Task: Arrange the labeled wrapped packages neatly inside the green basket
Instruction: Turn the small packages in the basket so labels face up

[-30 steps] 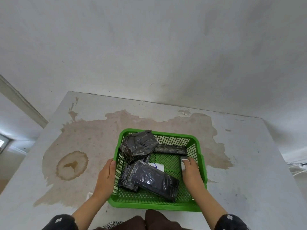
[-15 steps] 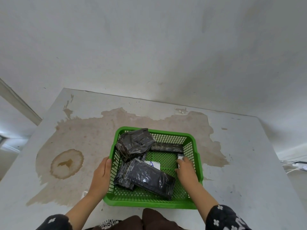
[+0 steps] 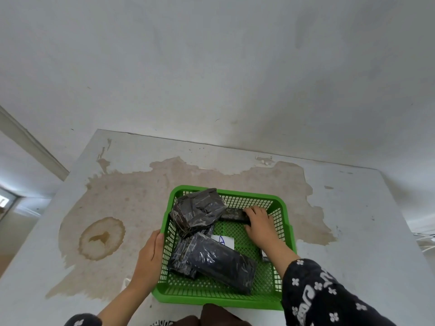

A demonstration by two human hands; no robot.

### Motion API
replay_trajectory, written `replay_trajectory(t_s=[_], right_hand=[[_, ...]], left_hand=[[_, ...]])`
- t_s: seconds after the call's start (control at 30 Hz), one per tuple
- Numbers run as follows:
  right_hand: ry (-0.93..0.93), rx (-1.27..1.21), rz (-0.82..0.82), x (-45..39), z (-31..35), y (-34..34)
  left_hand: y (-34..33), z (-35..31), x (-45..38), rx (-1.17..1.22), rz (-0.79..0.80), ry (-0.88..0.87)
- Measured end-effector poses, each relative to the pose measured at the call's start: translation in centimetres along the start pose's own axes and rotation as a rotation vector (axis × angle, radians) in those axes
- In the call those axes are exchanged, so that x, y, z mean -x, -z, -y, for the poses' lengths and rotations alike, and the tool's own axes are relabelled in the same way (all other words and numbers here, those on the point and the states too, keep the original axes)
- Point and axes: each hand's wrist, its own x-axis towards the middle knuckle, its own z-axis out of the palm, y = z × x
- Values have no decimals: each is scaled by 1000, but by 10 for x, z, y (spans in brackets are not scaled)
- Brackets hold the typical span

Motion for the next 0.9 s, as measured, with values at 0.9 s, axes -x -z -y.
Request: replay_trajectory(t_s=[0.9], right_hand=[[33,-570,10,26,-32,100]], left_hand=[[2,-2,1,-7,24,-10]])
